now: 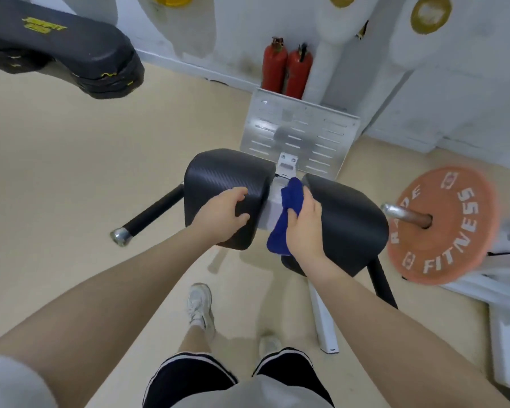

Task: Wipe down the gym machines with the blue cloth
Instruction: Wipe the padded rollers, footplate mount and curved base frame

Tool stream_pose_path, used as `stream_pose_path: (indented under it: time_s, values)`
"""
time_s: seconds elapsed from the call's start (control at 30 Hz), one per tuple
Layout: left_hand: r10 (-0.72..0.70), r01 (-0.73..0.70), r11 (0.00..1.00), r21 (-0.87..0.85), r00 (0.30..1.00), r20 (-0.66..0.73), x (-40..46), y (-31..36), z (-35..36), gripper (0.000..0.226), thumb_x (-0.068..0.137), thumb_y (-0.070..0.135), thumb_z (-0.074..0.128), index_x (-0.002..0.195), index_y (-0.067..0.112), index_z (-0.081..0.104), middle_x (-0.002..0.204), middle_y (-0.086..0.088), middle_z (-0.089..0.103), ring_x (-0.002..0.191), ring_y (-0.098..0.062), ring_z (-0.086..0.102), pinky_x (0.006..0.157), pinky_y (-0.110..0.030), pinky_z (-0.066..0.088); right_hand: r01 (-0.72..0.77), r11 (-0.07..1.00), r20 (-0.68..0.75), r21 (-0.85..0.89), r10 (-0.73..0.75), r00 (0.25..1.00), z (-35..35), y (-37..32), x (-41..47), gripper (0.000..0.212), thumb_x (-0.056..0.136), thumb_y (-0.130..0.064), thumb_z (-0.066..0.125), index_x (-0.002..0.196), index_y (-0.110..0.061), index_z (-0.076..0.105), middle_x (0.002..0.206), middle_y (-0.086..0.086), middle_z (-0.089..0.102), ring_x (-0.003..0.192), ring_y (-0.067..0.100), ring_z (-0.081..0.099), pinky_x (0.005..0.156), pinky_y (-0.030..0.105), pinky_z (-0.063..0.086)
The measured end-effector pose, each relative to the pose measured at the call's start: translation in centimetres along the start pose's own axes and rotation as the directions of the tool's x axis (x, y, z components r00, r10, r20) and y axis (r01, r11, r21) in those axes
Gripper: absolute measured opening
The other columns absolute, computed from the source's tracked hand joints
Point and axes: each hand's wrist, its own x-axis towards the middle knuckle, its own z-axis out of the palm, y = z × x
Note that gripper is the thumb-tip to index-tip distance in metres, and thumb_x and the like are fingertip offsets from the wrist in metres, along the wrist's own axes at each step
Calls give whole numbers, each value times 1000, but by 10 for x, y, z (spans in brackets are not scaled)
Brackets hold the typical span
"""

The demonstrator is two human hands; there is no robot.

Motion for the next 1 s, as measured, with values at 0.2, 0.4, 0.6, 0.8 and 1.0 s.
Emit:
stream_pose_path:
  time_s: [0.2,0.4,0.6,0.8,1.0]
  values:
    - [278,-438,724,533,892,355,106,-24,-34,78,89,34,58,149,27,9,158,0,7,145,-21,10,116,-37,17,-64,905,44,-420,91,995,58,-4,78,56,100,-17,37,150,-20,13,137,10,45,124,24,45,105,40,39]
    - [318,-566,625,538,814,487,138,-39,-38,83,85,47,60,149,31,9,156,-2,14,142,-23,15,113,-37,24,-164,840,68,-517,232,970,64,6,94,23,92,-4,35,108,-10,49,91,9,60,86,29,59,79,39,48]
    - [392,-619,593,514,780,488,145,-40,-41,84,81,54,60,148,32,13,150,-2,25,135,-24,27,106,-36,32,-226,855,157,-468,331,930,63,-3,97,29,88,4,37,110,-11,48,96,9,58,86,27,56,68,31,46]
    - [394,-623,590,514,778,490,146,-40,-41,82,82,54,59,147,33,14,149,-1,26,135,-23,27,106,-36,31,88,633,288,-769,220,932,50,-2,108,27,85,-1,48,110,-7,47,103,9,62,99,27,56,93,35,40]
    - [370,-590,625,511,800,472,142,-39,-40,82,82,50,61,147,33,14,152,-1,23,138,-22,23,108,-35,28,33,608,200,-793,209,957,62,-2,97,41,93,-4,42,134,-1,36,135,15,46,120,29,48,94,34,39]
